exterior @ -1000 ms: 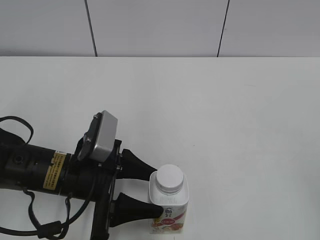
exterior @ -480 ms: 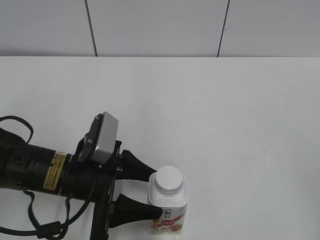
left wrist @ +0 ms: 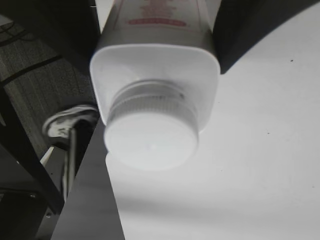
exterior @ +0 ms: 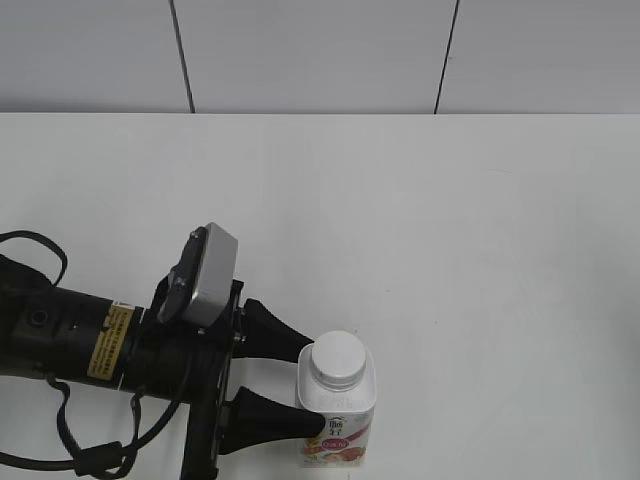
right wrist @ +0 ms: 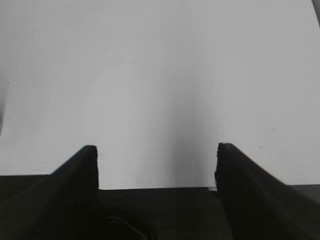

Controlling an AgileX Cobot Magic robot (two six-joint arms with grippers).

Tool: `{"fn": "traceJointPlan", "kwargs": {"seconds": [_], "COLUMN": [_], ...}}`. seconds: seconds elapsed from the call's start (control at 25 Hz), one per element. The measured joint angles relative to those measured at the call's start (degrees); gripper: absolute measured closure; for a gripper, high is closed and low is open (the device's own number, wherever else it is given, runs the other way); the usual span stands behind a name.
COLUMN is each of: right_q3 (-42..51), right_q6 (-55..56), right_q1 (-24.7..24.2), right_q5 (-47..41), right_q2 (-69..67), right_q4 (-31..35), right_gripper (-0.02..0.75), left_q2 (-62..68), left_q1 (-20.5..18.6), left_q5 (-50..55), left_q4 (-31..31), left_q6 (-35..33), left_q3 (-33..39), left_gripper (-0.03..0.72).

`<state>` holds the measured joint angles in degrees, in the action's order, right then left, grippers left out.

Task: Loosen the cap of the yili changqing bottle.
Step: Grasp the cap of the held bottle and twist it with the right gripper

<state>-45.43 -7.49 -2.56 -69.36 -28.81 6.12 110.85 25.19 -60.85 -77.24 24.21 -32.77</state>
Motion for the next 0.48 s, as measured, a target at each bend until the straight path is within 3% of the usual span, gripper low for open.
{"fn": "traceJointPlan", "kwargs": {"seconds": [0.32, 0.48], "right_q3": [-9.51, -10.65], "right_q6": [-0.12, -0.44], "right_q1": [0.77, 5.38], "right_q5": [0.0, 0.0], "right_q2": [-21.36, -28.13], "right_q4": [3.45, 3.79], "right_gripper": [0.16, 0.16], "left_q2": [0.0, 0.0], "left_q1": [0.0, 0.0], "left_q5": [0.0, 0.0], "left_q4": [0.0, 0.0], "left_q6": [0.0, 0.0], "left_q3": [-0.04, -0.11], "left_gripper": [0.258, 0.258]}}
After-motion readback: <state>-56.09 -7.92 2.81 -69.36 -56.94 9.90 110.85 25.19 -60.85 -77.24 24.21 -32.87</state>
